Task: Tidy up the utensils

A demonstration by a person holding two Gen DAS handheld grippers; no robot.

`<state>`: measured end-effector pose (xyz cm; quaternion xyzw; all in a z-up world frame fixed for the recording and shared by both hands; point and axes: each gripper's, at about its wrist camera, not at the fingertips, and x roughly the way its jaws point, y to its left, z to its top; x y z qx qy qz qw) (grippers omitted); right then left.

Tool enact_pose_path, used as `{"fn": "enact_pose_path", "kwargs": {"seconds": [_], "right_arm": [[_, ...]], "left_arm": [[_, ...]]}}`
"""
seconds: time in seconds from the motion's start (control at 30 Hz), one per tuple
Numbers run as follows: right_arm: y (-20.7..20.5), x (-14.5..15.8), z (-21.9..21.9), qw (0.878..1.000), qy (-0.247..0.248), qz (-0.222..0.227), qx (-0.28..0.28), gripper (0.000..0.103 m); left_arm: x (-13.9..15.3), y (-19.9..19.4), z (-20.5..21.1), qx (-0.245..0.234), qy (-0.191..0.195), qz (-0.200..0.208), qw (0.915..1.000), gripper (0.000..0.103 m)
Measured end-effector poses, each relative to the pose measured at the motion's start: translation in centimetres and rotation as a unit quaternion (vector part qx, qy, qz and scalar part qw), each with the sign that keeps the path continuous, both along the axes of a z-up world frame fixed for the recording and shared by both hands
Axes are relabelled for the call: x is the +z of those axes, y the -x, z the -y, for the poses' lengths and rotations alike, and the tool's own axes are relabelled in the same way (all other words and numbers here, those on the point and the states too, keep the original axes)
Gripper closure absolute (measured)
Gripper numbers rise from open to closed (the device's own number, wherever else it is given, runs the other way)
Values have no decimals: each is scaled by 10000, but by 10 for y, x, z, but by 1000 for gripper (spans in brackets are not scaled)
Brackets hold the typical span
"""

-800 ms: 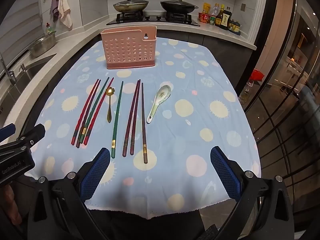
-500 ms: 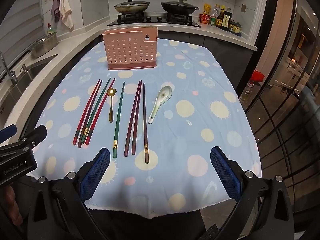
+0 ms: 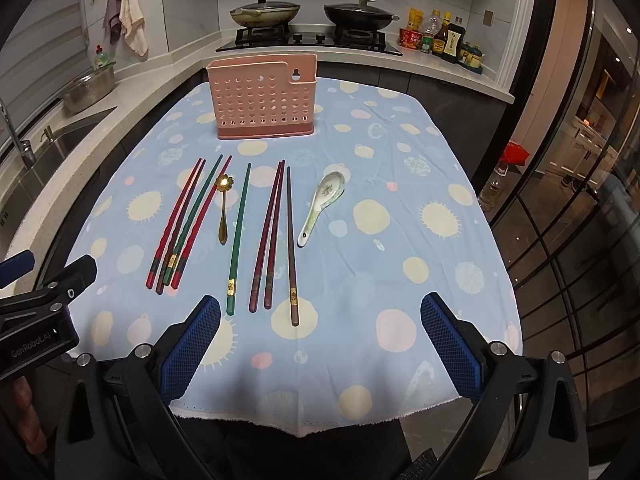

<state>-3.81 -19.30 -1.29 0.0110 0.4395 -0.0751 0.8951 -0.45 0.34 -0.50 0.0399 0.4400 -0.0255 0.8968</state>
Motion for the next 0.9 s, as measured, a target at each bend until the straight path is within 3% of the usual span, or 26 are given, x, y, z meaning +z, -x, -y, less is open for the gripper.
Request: {"fn": "enact_pose_path", "kwargs": {"seconds": [0.9], "right_arm": [[2, 0, -7, 9999, 103, 36, 14, 7]], "left_arm": [[0, 0, -1, 7, -3, -9, 10000, 7]]}}
